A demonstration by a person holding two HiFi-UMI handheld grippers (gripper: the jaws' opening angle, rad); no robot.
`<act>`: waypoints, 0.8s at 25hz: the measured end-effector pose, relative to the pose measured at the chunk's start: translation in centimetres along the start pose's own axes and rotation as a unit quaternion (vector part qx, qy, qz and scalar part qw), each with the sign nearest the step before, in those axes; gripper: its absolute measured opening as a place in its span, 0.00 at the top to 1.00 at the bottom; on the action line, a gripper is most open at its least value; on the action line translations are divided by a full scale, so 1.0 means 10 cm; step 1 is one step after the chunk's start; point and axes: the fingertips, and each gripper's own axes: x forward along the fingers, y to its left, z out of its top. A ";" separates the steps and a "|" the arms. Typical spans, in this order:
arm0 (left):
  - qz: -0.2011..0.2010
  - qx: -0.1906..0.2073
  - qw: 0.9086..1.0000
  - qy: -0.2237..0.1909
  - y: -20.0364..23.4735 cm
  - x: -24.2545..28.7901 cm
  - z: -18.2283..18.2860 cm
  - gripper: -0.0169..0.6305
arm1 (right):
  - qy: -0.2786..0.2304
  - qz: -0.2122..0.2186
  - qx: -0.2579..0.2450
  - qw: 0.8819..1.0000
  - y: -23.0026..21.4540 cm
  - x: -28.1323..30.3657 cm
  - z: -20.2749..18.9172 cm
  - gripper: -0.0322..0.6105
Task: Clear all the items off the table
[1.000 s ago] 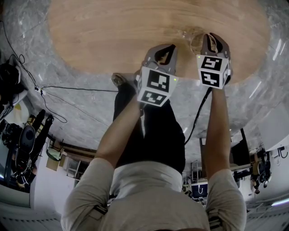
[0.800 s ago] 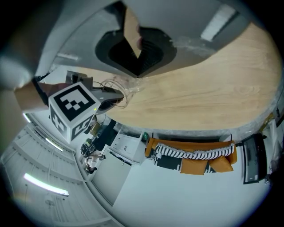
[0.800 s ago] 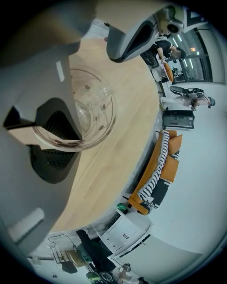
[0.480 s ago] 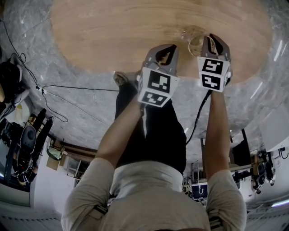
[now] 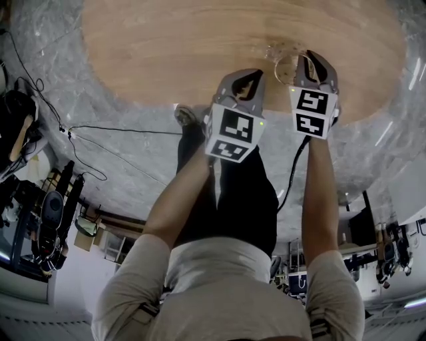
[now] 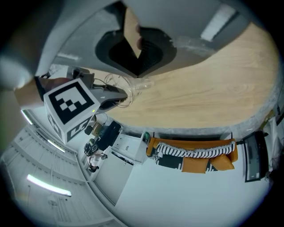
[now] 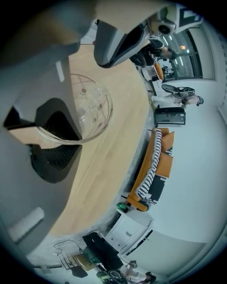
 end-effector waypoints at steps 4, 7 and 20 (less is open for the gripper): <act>0.004 0.000 1.000 -0.002 -0.04 -0.07 0.06 0.94 | -0.012 -0.001 0.002 1.000 -0.03 -0.13 0.07 0.89; 0.009 0.002 1.000 0.000 -0.03 -0.13 0.07 0.94 | -0.021 -0.003 0.016 1.000 -0.03 -0.22 0.14 0.89; 0.039 -0.005 0.999 -0.016 0.01 -0.64 0.37 0.94 | -0.066 -0.005 0.057 0.996 0.01 -0.65 0.61 0.89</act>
